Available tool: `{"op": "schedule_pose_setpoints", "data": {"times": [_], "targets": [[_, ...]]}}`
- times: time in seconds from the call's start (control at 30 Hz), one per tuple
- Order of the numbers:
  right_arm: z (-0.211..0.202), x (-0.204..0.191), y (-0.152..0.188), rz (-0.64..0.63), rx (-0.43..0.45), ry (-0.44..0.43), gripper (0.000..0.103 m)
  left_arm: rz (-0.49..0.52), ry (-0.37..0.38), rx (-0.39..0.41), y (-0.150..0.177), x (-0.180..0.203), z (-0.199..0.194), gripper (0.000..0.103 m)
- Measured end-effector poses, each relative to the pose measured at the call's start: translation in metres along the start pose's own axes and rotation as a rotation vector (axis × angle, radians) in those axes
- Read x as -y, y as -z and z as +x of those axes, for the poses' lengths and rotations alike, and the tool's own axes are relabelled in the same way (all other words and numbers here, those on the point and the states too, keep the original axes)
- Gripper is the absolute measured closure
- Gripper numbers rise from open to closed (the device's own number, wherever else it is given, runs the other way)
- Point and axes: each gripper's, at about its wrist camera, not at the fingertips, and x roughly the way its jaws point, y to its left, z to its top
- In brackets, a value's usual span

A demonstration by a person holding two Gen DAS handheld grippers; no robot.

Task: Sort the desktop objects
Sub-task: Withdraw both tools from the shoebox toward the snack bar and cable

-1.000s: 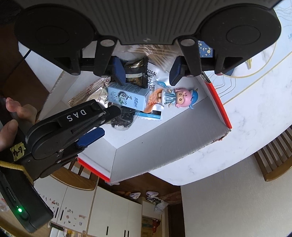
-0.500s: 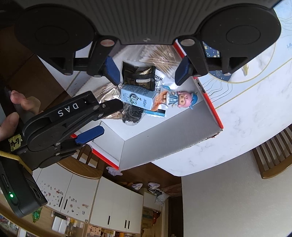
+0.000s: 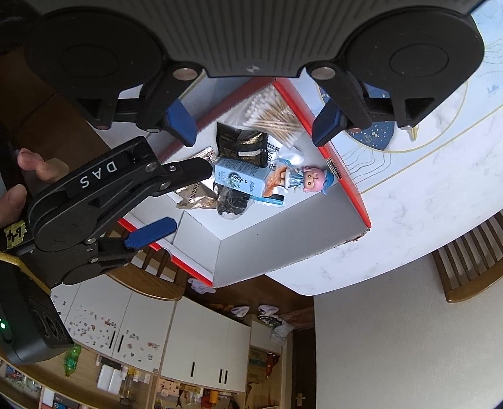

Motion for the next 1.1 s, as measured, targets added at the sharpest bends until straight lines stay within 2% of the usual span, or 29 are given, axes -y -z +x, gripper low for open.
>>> {"op": "schedule_pose_setpoints", "data": {"times": [0.27,0.4,1.1], "targets": [[-0.007,-0.021,0.000,0.007,0.010,0.017,0.009,0.000,0.005,0.015,0.016,-0.013,-0.015,0.016],[-0.008,-0.035,-0.002,0.015,0.019,0.020,0.009,0.004,-0.001,0.022,0.025,-0.025,-0.024,0.003],[0.021,-0.133,-0.030,-0.020,0.019,-0.012,0.009,-0.011,-0.061,0.017,0.077,-0.109,-0.068,0.003]]}}
